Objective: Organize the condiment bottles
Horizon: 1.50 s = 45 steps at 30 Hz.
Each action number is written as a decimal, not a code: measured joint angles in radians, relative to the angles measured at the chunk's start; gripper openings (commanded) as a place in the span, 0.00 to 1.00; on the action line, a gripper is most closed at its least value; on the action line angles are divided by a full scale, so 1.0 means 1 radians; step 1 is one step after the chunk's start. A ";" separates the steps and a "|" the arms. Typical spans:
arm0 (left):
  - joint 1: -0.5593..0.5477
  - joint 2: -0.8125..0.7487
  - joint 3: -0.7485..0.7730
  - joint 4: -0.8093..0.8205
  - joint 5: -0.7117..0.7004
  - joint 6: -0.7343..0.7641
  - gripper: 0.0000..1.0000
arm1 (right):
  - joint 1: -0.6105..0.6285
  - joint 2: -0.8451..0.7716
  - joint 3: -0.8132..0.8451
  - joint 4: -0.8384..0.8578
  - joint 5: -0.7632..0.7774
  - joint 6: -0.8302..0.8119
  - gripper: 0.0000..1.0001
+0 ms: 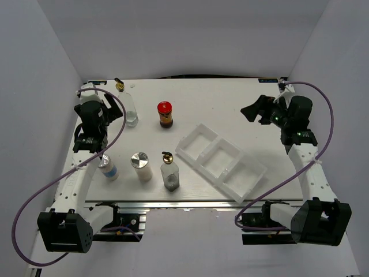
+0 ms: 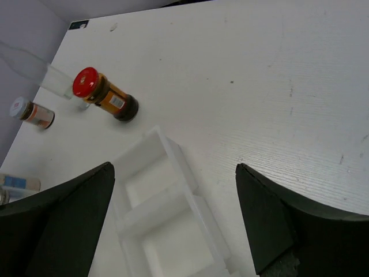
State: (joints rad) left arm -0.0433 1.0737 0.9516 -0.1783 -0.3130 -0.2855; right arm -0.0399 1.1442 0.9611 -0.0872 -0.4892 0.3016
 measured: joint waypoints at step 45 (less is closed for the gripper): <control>0.000 -0.002 -0.045 0.090 0.192 0.087 0.98 | 1.065 0.246 0.032 0.351 -0.038 -0.411 0.00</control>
State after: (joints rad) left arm -0.0433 1.0721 0.9062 -0.0879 -0.1207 -0.1989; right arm 1.0256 1.3903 0.9932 0.2634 -0.5274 -0.1093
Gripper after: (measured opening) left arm 0.980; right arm 0.461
